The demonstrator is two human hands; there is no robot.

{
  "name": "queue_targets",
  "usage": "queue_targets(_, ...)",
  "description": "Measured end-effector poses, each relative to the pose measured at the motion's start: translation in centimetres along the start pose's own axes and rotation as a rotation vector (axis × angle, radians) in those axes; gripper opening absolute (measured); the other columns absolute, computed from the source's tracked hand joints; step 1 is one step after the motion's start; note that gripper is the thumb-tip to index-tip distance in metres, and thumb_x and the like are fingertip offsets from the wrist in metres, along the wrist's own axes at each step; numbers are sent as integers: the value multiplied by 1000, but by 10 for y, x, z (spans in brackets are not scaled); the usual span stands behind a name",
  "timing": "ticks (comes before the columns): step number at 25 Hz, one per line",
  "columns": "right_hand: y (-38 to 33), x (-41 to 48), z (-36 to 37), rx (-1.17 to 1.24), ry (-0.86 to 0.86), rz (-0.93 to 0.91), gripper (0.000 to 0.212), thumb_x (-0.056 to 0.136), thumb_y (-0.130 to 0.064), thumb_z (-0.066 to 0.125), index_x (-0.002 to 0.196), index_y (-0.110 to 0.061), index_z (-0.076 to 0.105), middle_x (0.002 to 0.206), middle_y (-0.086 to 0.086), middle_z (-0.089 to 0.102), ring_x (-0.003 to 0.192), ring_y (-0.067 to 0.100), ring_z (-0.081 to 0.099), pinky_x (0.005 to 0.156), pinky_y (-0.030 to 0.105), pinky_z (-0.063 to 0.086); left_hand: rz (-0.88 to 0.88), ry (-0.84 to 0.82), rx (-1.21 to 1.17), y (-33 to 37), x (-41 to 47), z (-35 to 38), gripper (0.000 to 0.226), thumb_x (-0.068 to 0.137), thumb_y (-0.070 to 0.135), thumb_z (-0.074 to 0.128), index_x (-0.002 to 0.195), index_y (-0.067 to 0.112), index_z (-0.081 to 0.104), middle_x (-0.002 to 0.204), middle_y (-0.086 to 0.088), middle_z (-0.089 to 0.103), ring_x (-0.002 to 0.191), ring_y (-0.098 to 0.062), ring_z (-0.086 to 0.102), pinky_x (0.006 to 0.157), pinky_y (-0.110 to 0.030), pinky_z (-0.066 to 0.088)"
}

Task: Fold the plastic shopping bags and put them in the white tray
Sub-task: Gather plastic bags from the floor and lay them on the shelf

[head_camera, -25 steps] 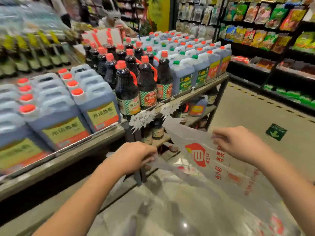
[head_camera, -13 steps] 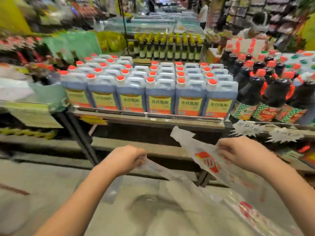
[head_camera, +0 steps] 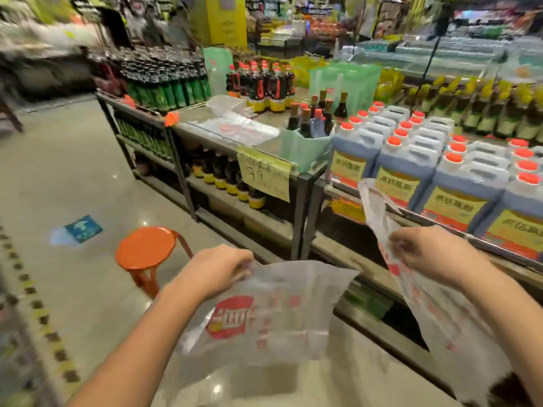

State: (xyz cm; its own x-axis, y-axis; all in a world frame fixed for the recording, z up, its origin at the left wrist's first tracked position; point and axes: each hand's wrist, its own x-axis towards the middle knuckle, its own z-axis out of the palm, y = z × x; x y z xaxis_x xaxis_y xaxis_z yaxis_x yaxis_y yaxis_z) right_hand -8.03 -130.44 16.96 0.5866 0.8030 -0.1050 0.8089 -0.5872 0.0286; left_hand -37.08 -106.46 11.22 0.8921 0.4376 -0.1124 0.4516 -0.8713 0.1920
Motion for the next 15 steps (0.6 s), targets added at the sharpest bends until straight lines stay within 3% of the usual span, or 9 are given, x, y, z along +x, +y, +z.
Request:
queue_targets(6, -121, 101, -19, 2, -54, -239, 19, 88, -27, 62, 104, -35, 67, 97, -16, 73, 92, 15, 67, 81, 35, 55, -186, 82, -3, -123, -13, -26, 17, 97, 33, 56, 85, 41, 46, 90, 17, 61, 84, -8, 60, 66, -30, 48)
queue_targets(10, -189, 195, -22, 12, -36, -386, 11, 87, -31, 62, 96, -36, 60, 87, -19, 69, 83, 9, 64, 76, 38, 56, -340, 114, -14, -208, 9, -34, 18, 95, 33, 57, 82, 39, 46, 89, 14, 61, 88, -15, 63, 76, -40, 54)
queue_targets(15, -249, 313, -39, 50, 31, -445, 12, 91, -29, 63, 99, -39, 62, 85, -26, 57, 81, 9, 56, 73, 30, 52, -453, 71, -1, -305, 55, -61, 15, 95, 37, 54, 82, 37, 48, 94, 10, 66, 91, -18, 64, 78, -41, 54)
